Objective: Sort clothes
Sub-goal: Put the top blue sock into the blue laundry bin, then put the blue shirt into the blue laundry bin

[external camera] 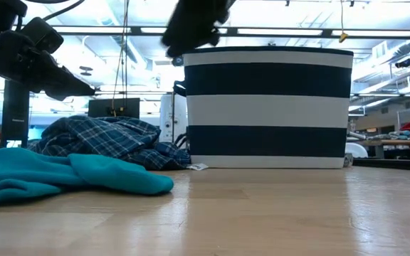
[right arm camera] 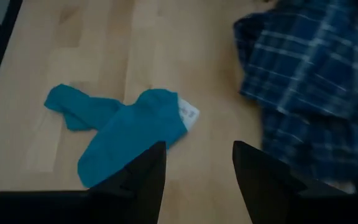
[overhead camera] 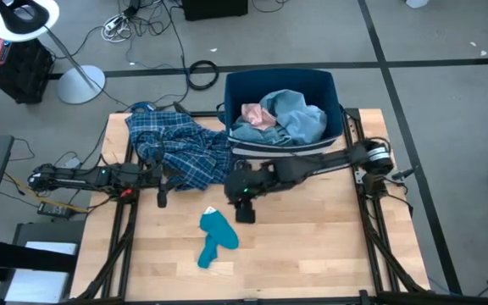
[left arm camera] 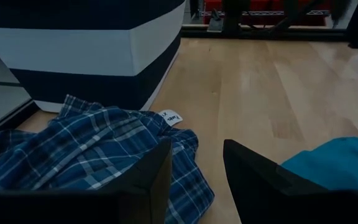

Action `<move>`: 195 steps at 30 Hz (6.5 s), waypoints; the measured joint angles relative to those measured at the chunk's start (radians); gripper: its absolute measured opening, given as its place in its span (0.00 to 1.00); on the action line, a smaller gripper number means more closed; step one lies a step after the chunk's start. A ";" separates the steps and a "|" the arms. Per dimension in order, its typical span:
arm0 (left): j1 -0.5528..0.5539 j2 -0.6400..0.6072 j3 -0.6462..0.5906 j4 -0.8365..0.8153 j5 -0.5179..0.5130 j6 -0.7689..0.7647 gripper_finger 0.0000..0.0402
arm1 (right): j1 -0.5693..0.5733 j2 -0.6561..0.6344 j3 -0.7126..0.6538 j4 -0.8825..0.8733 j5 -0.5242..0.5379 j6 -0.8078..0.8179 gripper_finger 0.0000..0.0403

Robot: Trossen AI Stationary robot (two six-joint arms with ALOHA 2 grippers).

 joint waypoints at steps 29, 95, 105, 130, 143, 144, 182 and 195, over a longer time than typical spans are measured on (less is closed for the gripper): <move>0.000 0.000 0.000 -0.003 0.000 -0.018 0.38 | -0.079 0.259 0.000 0.252 -0.218 -0.003 0.40; 0.000 0.000 0.000 -0.008 0.000 -0.019 0.38 | -0.069 0.053 -0.326 0.397 0.060 0.006 0.00; 0.000 0.000 0.000 0.035 0.000 -0.019 0.38 | -0.064 -0.200 -0.326 0.324 0.213 -0.065 0.00; 0.000 0.000 0.000 0.161 -0.052 -0.044 0.38 | -0.435 -0.596 -0.325 0.260 0.394 -0.217 0.00; 0.000 0.029 0.212 -0.116 -0.143 -0.038 0.38 | -0.625 -0.452 -0.326 -0.019 0.072 -0.009 0.27; 0.000 0.044 0.241 -0.160 -0.146 -0.047 0.38 | -0.628 -0.448 -0.326 -0.022 0.062 -0.009 0.30; 0.617 0.932 0.655 -0.496 0.249 -0.007 0.38 | 0.034 -0.831 -0.615 -0.031 0.332 0.312 0.56; 0.662 1.255 0.656 -0.322 0.221 0.057 0.35 | 0.152 -0.889 -0.840 0.309 0.390 0.297 0.56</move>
